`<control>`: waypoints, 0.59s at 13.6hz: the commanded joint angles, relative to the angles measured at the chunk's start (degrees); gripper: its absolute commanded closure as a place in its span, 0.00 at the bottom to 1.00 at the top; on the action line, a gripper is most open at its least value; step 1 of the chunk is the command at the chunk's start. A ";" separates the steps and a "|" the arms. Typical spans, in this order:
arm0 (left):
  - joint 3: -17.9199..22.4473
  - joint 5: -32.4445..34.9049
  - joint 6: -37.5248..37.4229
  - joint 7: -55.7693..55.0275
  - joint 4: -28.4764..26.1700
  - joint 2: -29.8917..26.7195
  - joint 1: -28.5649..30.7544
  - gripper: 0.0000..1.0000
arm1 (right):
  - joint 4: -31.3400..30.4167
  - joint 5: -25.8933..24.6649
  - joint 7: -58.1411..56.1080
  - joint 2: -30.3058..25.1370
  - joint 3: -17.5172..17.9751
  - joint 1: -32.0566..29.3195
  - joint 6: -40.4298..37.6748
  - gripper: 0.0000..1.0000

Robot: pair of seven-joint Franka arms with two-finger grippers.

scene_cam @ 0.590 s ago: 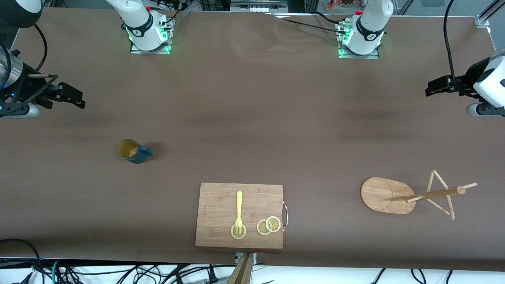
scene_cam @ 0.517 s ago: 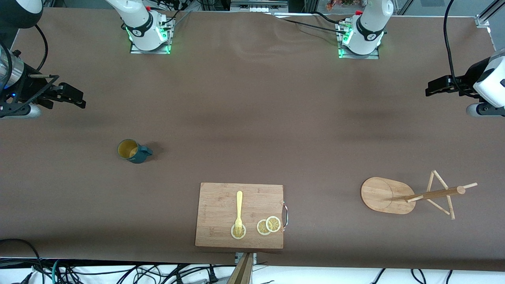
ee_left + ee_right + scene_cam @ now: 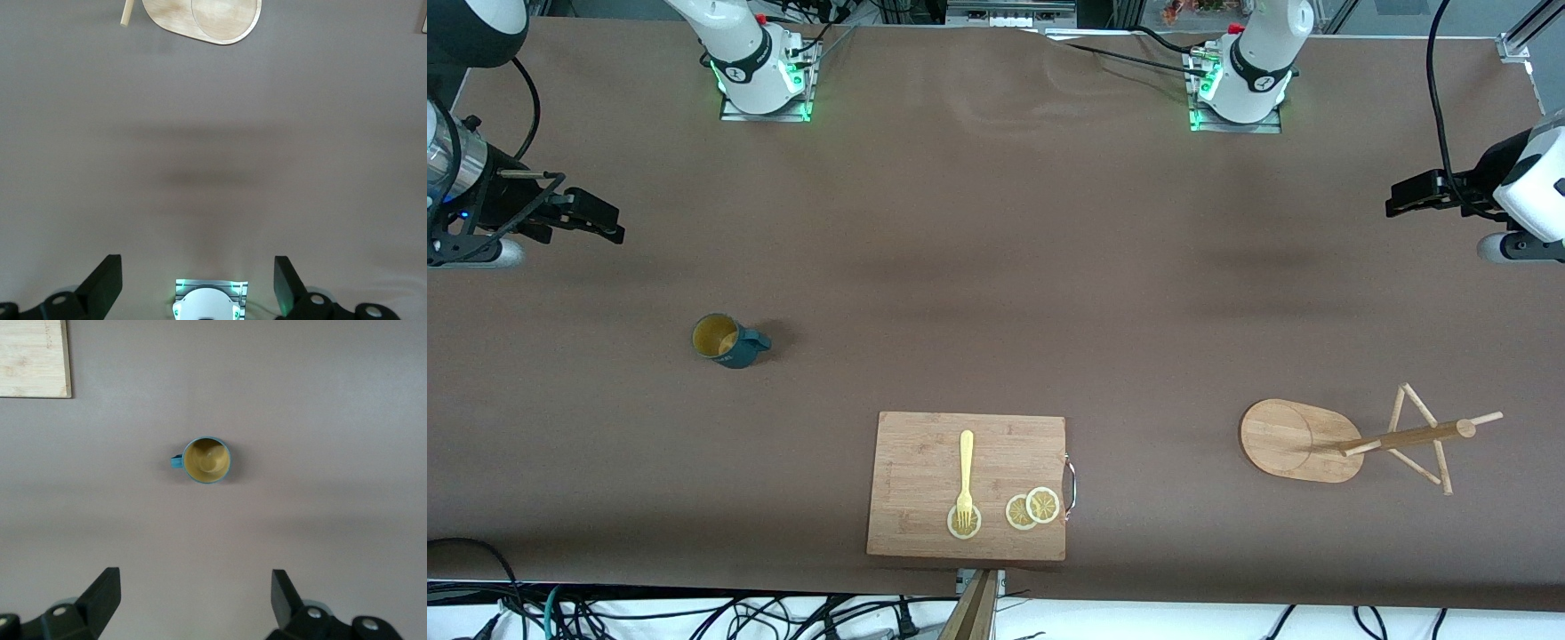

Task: Pass cup and hang on rack
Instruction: 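Move the right gripper toward the teal mug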

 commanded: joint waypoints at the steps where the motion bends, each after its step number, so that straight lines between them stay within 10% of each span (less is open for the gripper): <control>1: -0.03 0.30 -0.34 -0.14 1.35 0.59 -0.09 0.00 | 0.22 -1.42 0.31 0.76 1.20 -0.35 -0.70 0.00; 8: -0.03 0.30 -0.34 -0.14 1.35 0.59 -0.18 0.00 | 0.39 -3.53 0.22 3.04 1.02 -0.70 -6.05 0.00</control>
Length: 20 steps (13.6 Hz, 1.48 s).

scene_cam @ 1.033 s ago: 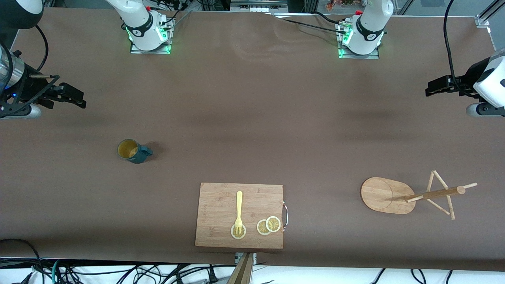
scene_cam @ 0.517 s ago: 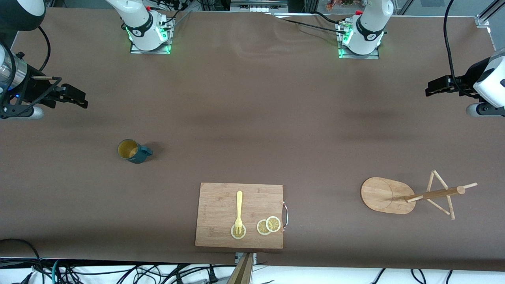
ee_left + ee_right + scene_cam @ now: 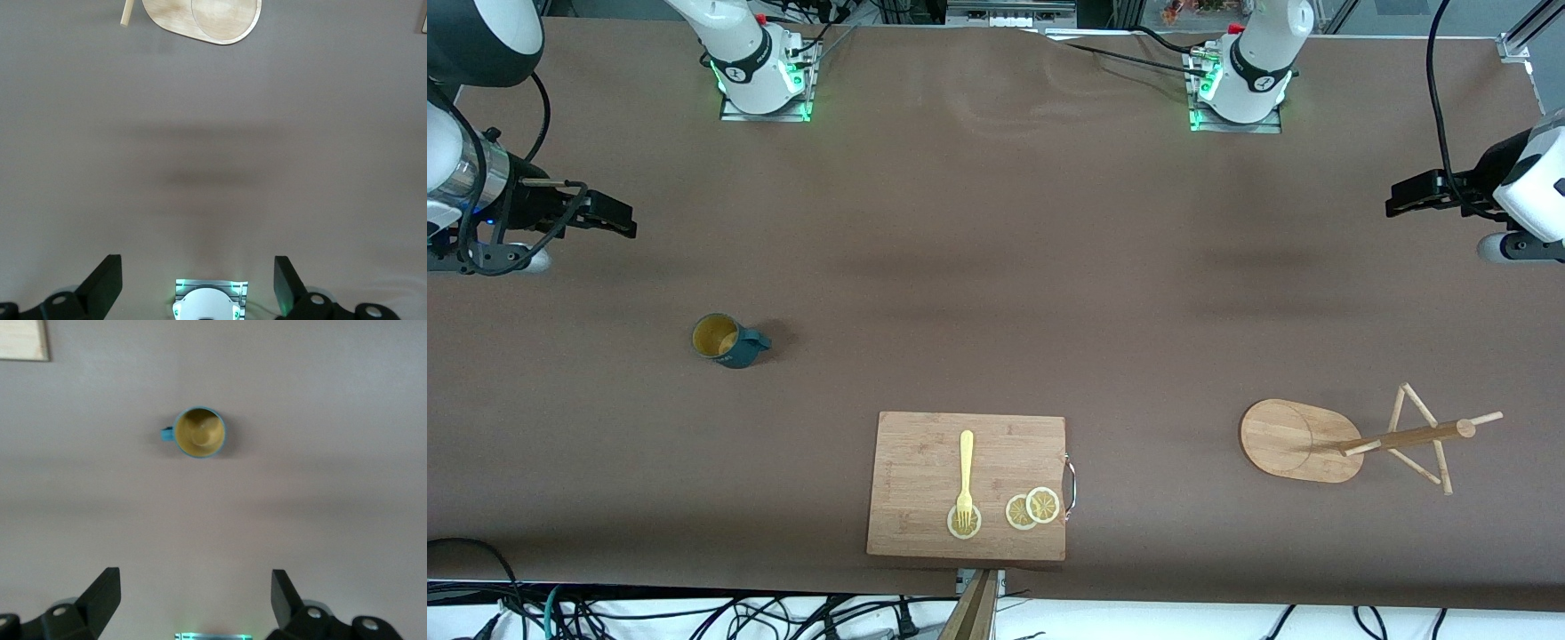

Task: Pass cup and hang on rack
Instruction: 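Move the right gripper toward the teal mug, then lower the right gripper onto the teal mug rim and grasp it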

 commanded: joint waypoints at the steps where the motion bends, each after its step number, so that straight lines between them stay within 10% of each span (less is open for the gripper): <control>1: -0.03 0.30 -0.34 -0.14 1.35 0.59 -0.17 0.00 | 0.41 -1.41 0.14 1.58 0.53 -0.71 -1.28 0.00; 14: -0.03 0.30 -0.34 -0.14 1.35 0.59 -0.26 0.00 | 3.93 1.58 -0.83 10.70 -0.08 -1.32 0.73 0.00; 20: -0.03 0.30 -0.34 -0.14 1.35 0.59 -0.26 0.00 | -12.12 1.14 -4.08 12.75 -0.95 -1.76 33.28 0.01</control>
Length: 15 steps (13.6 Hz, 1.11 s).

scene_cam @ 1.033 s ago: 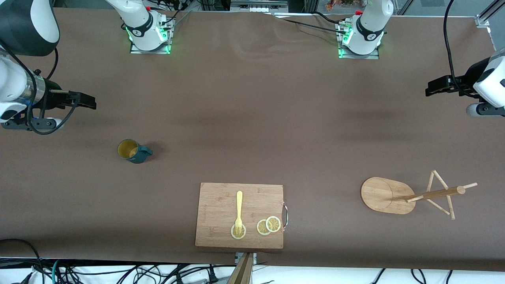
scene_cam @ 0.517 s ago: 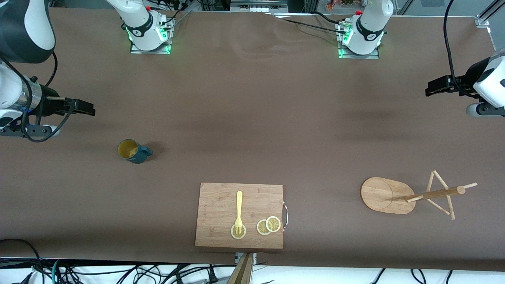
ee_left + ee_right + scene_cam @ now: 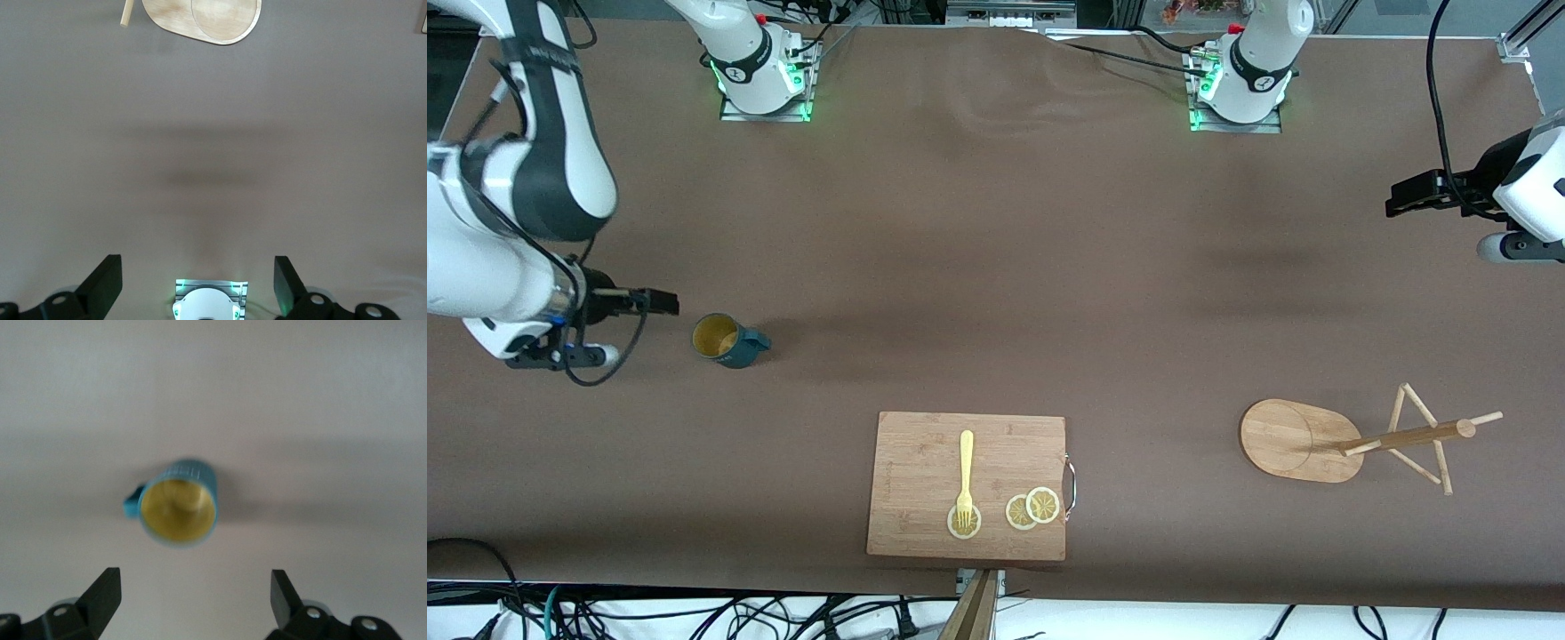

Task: Pass cup and hang on rack
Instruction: 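Lower the right gripper onto the teal mug rim and grasp it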

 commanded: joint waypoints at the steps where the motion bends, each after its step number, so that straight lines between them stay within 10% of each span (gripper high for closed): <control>1: -0.03 0.30 -0.34 -0.14 1.32 0.58 -0.16 0.00 | -10.24 0.52 -1.29 -2.61 -0.20 -0.71 15.90 0.01; 9: -0.03 0.30 -0.34 -0.14 1.32 0.58 -0.16 0.00 | -20.03 0.79 -8.49 1.77 -0.20 -1.76 29.66 0.06; 10: -0.03 0.30 -0.34 -0.14 1.32 0.58 -0.25 0.00 | -19.94 0.79 -8.85 2.57 -0.20 -1.94 31.94 0.18; 12: -0.03 0.30 -0.34 -0.14 1.32 0.58 -0.16 0.00 | -19.77 0.70 -9.03 4.24 -0.20 -1.68 34.16 0.81; 15: -0.03 0.30 -0.26 -0.14 1.32 0.58 -0.25 0.00 | -19.07 0.61 -9.12 4.52 0.06 -1.50 33.81 1.00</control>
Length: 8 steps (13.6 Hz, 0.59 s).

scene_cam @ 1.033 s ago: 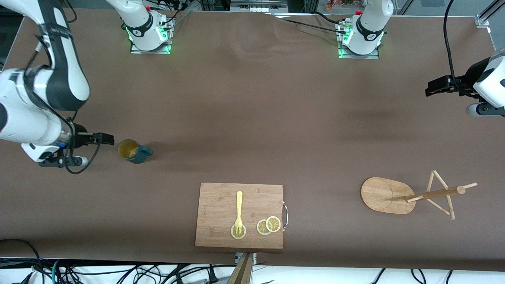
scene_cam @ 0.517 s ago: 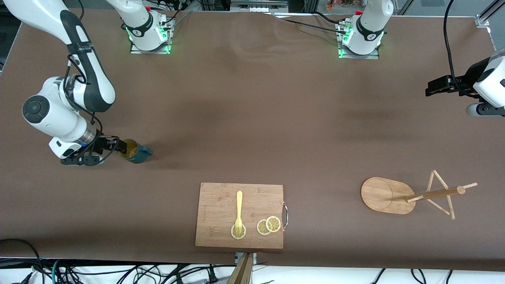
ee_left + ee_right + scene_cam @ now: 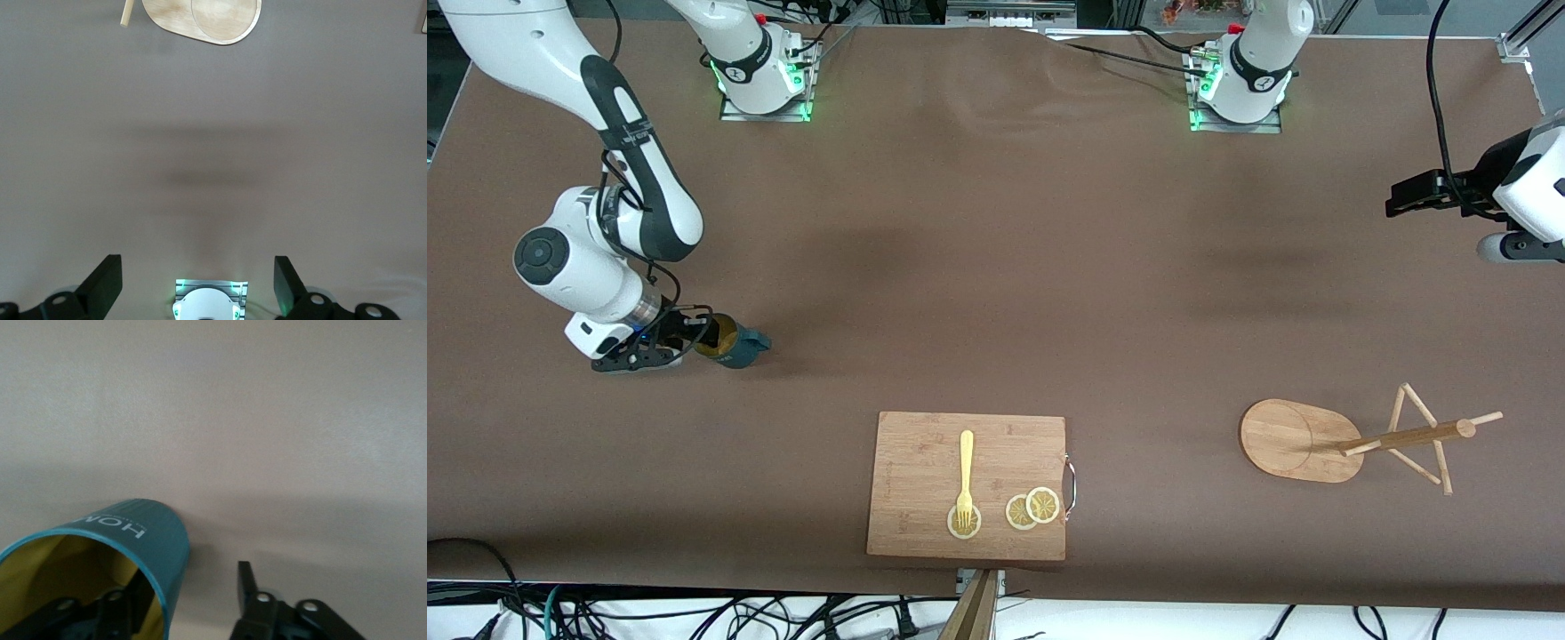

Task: Pass cup and hang on rack
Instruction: 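Lower the right gripper onto the teal mug rim and grasp it, then carry the mug to mid-table with the right gripper while the left gripper approaches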

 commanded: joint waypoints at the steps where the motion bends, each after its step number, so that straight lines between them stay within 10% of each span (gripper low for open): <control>1: -0.03 0.30 -0.34 -0.14 1.41 0.58 -0.25 0.00 | 0.73 0.52 -1.43 -0.82 0.82 -0.39 0.23 1.00; 8: -0.03 0.30 -0.34 -0.14 1.41 0.58 -0.16 0.00 | 7.73 0.26 -2.57 -4.25 4.59 0.40 -14.66 1.00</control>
